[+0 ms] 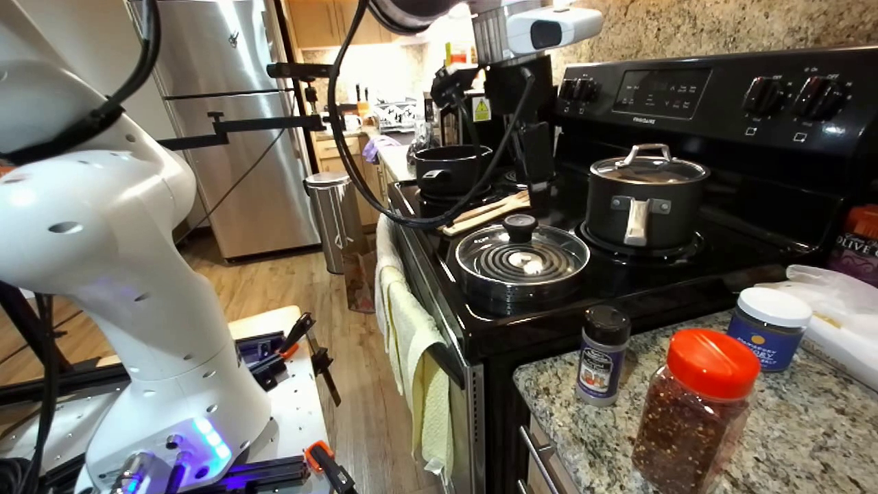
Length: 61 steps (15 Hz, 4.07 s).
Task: Remove the cooking stick from the pot, pick up the lid and close the pot
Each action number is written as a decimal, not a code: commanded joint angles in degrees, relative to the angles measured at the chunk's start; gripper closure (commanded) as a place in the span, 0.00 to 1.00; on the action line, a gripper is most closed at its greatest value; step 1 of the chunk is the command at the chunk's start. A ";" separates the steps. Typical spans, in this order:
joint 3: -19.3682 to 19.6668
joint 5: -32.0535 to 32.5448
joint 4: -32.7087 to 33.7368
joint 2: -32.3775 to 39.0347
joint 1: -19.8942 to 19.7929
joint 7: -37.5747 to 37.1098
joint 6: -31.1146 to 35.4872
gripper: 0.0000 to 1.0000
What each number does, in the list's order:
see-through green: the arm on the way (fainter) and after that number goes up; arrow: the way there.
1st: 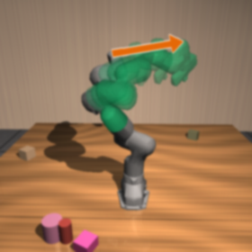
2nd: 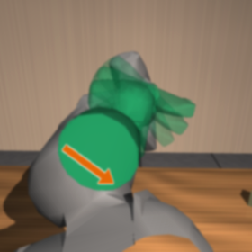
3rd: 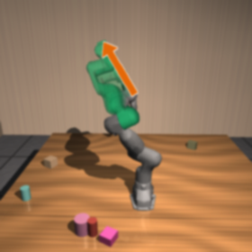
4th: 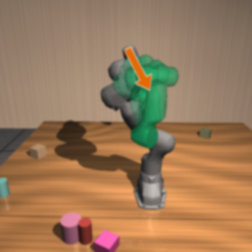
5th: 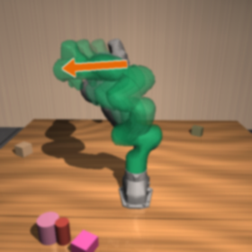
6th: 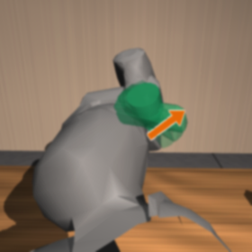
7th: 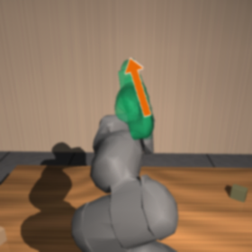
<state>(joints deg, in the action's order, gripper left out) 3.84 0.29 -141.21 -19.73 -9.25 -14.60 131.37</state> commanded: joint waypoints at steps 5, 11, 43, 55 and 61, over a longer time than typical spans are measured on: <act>-1.04 -0.18 -4.71 -0.82 2.63 2.54 0.21 0.00; -2.19 0.55 -5.30 0.52 4.36 4.39 0.79 0.00; 0.58 0.65 -1.18 1.31 3.56 9.61 4.44 0.65; -1.09 -3.05 -0.20 -11.41 7.70 10.51 -10.02 0.40; -1.14 -3.41 -0.20 -12.25 8.17 10.74 -10.90 0.40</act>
<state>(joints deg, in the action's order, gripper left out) 3.39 -2.65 -141.56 -32.03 -0.26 -4.26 120.68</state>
